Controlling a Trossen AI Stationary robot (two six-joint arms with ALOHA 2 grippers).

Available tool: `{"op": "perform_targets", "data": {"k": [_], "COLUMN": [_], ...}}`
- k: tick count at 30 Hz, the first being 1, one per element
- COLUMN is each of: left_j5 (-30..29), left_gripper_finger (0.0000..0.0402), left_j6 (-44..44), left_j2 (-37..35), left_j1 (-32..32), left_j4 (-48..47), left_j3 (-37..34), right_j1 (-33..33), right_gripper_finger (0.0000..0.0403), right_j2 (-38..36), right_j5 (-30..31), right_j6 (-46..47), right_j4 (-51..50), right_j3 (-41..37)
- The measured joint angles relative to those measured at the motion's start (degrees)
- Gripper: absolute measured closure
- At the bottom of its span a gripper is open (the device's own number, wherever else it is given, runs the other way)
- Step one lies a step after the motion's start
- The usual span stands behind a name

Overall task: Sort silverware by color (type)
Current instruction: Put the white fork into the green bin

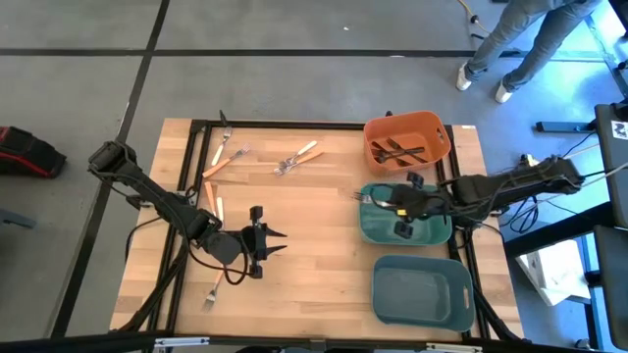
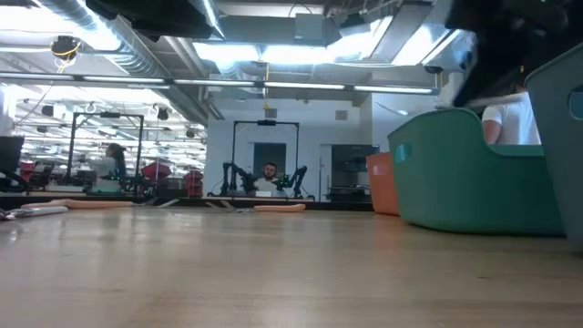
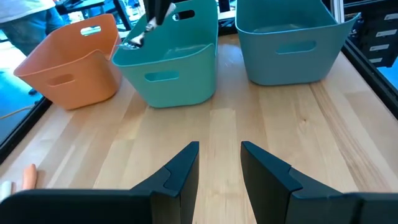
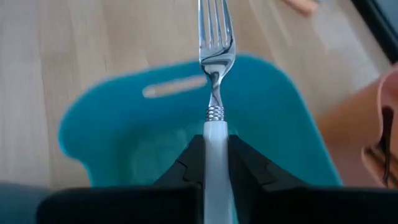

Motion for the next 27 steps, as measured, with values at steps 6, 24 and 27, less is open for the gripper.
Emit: {"op": "perform_targets", "data": {"k": [6, 24, 27], "left_j5": [-0.02, -0.04, -0.04], "left_gripper_finger": [0.0288, 0.0288, 0.0288], "left_j6": [0.02, -1.24, -1.25], "left_j2": [0.00, 0.00, 0.00], "left_j1": [-0.01, 0.27, 0.27], "left_j4": [0.01, 0.00, 0.00], "left_j3": [0.00, 0.00, 0.00], "right_j1": [-0.19, -0.19, -0.19], "right_gripper_finger": [0.0368, 0.0307, 0.0260], "right_j2": [-3.36, -1.70, -1.64], "right_j5": [-4.28, -2.25, -3.19], "right_j6": [2.52, 7.87, 7.40], "right_j4": [1.12, 5.12, 2.99], "right_j3": [-8.04, -13.68, -12.07]}}
